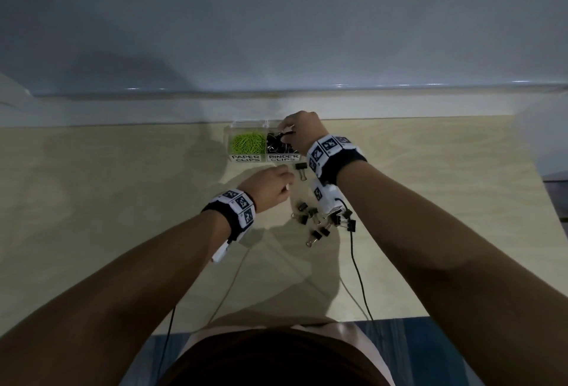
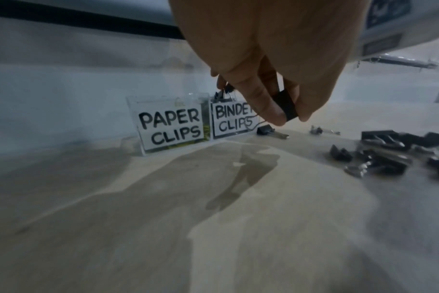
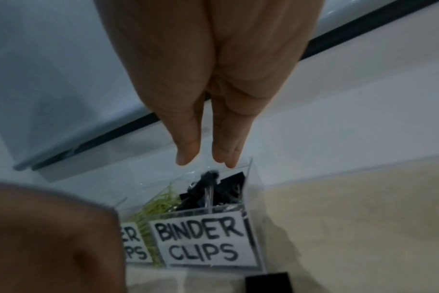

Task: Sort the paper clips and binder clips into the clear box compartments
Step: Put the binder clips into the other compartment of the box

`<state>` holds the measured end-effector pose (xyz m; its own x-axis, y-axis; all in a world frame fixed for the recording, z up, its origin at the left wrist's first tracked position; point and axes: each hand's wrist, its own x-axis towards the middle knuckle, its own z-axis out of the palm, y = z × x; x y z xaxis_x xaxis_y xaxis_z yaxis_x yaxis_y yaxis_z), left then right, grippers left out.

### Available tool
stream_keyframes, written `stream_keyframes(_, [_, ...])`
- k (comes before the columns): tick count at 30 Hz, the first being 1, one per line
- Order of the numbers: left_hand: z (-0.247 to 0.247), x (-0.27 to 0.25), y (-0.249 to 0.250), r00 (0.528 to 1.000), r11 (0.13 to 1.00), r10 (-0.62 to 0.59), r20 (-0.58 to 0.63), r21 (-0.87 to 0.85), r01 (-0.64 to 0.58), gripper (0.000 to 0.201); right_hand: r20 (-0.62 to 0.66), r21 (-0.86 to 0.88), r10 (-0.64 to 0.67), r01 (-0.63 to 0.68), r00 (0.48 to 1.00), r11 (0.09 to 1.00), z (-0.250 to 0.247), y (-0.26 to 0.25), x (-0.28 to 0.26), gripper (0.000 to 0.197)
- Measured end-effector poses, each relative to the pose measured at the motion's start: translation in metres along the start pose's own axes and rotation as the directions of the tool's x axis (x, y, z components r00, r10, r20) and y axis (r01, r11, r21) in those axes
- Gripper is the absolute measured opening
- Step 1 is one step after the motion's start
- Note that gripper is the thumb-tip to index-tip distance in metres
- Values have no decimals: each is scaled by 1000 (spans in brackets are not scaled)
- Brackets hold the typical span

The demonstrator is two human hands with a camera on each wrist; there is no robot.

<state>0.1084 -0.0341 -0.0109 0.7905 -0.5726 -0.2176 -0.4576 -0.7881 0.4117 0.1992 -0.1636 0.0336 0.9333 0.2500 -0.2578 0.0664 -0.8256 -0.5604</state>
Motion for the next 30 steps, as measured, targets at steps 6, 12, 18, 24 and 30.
stream_keyframes(6, [-32,35,-1,894,963,-224,-387,-229,142,14,-55,12,145,-144,988,989,-16,57,-40,28])
stream_keyframes(12, [-47,55,-21,892,958,-274,-360,-181,221,14,166,-203,116,-81,979,976,12,85,-85,13])
stream_keyframes(18, [-20,41,-2,952,992,84,-296,116,-52,22,60,-179,26,-14,998,984,35,82,-89,17])
stream_keyframes(24, [1,44,24,996,954,35,84,294,-59,46,31,-25,94,-94,995,995,16,93,-98,9])
stream_keyframes(30, [11,37,15,997,957,41,65,283,-57,38,246,-172,-1,45,969,984,13,99,-129,19])
